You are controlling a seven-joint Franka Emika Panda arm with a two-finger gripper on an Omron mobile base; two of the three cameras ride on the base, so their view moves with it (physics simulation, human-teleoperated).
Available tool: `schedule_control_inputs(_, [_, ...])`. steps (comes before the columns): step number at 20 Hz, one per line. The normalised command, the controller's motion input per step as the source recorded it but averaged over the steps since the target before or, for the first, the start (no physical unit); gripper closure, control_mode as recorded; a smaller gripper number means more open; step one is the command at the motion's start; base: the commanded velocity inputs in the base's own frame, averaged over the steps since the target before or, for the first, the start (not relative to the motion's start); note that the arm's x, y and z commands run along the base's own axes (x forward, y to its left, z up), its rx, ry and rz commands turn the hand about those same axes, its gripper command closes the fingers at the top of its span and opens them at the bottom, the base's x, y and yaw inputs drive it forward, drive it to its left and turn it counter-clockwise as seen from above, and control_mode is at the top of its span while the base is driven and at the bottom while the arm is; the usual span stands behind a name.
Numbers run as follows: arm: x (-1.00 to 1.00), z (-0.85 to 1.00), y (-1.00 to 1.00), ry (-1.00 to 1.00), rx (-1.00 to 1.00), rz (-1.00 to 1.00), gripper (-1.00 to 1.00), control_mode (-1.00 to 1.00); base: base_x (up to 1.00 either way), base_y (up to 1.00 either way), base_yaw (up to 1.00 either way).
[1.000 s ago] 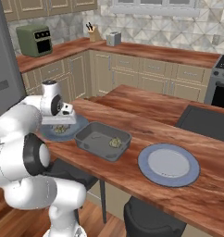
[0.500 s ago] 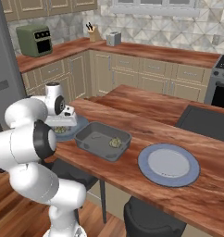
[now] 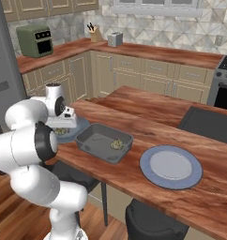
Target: Place two dumplings into each of the tupperware containers and then place the containers in the fridge.
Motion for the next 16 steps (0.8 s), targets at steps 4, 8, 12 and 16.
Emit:
schedule_control_inputs(4, [-0.61,0.63,-0.48,-0.08,0.19,-0.09,1.0,-1.0,0.0,0.0,0.0])
schedule_control_inputs(8, [-0.64,0.99,-0.63,-0.06,0.21,-0.14,1.0,-1.0,0.0,0.0,0.0])
schedule_control_inputs(12, [-0.59,1.0,-0.6,-0.03,0.06,-0.21,1.0,-1.0,0.0,0.0,0.0])
schedule_control_inputs(16, [-0.54,0.69,-0.81,-0.02,0.0,-0.25,1.0,-1.0,0.0,0.0,0.0])
